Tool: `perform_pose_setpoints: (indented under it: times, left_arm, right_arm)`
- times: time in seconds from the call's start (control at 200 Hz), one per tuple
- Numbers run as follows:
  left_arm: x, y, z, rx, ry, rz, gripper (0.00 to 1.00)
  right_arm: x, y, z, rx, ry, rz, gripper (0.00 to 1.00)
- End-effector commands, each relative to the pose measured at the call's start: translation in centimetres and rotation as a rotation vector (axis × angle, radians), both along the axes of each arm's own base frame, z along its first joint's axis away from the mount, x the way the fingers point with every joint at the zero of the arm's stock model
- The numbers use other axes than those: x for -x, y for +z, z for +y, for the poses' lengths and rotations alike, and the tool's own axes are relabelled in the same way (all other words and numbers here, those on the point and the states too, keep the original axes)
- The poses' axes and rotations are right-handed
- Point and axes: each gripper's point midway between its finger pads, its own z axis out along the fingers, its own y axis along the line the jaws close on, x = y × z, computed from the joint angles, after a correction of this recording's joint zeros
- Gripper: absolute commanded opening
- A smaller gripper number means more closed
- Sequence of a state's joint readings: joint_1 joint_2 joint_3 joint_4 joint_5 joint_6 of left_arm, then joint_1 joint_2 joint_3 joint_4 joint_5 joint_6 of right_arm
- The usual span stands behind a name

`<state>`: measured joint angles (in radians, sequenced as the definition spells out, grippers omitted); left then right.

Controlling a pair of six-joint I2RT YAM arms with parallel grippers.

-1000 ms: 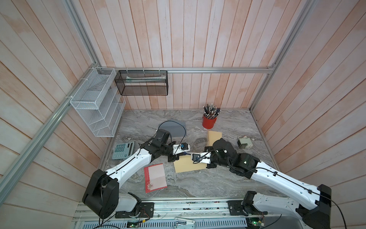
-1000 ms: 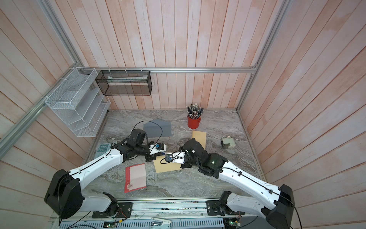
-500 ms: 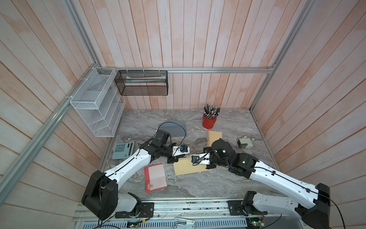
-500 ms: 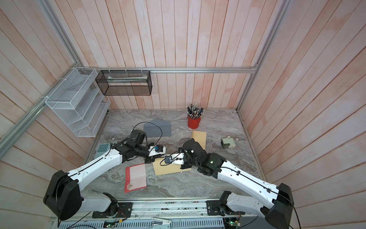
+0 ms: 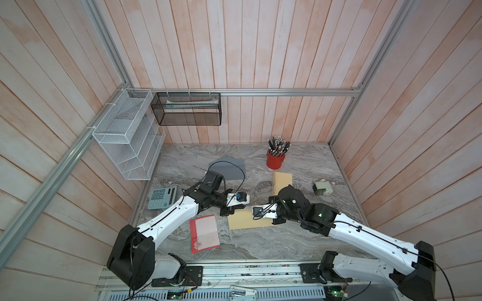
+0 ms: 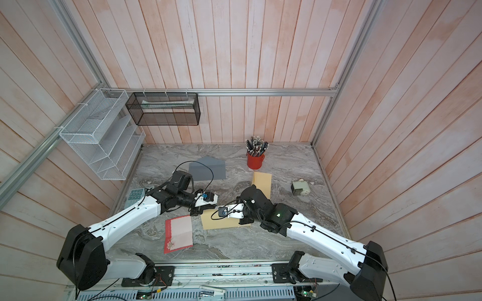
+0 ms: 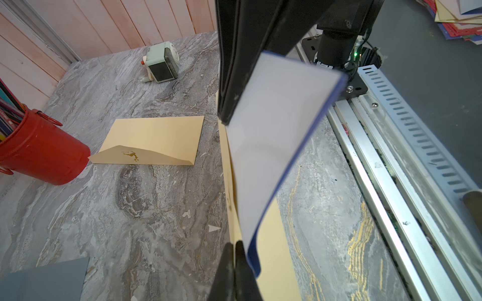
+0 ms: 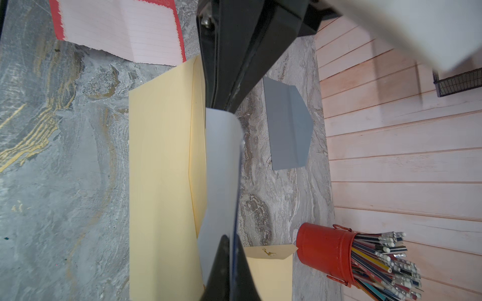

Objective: Fold the letter paper in half and place it into the envelope
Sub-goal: Place the letter paper in the envelope.

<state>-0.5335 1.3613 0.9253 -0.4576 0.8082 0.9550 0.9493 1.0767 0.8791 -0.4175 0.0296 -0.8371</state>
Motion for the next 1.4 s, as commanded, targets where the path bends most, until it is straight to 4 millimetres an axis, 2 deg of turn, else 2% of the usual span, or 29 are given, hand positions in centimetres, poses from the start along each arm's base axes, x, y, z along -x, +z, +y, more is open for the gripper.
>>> perform_pose_setpoints:
  times: [0.0, 0.23, 0.585, 0.85, 0.95, 1.07, 1.195, 1.275, 1.395]
  left_arm:
    - [0.5, 1.7, -0.3, 0.041, -0.035, -0.019, 0.0]
    - [0.5, 1.9, -0.3, 0.051, -0.039, -0.016, 0.0]
    - [0.5, 2.2, -0.4, 0.062, -0.036, -0.014, 0.0]
    - [0.5, 2.3, -0.4, 0.069, -0.035, -0.013, 0.0]
    - [0.5, 2.4, -0.5, 0.071, -0.035, -0.012, 0.0]
    - [0.6, 2.3, -0.5, 0.071, -0.036, -0.009, 0.0]
    - [0.5, 2.3, -0.5, 0.07, -0.034, -0.007, 0.0]
    - [0.5, 2.3, -0.5, 0.071, -0.032, -0.004, 0.0]
    - [0.5, 2.2, -0.5, 0.072, -0.031, 0.005, 0.0]
  right_arm:
    - [0.5, -0.7, -0.4, 0.024, -0.014, 0.028, 0.0]
    - [1.0, -2.3, -0.7, 0.048, -0.037, 0.081, 0.0]
    - [0.2, -3.8, -1.0, 0.083, -0.129, 0.129, 0.0]
    - [0.2, -4.1, -0.3, 0.081, -0.146, 0.165, 0.0]
    - [0.1, -3.7, 0.1, 0.059, -0.158, 0.179, 0.0]
    - [0.0, -3.0, 0.5, 0.011, -0.171, 0.183, 0.14]
    - [0.1, -2.1, 0.6, -0.039, -0.172, 0.183, 0.22]
    - [0.4, -1.6, 0.6, -0.062, -0.172, 0.188, 0.31]
    - [0.6, -1.1, 0.4, -0.089, -0.176, 0.183, 0.33]
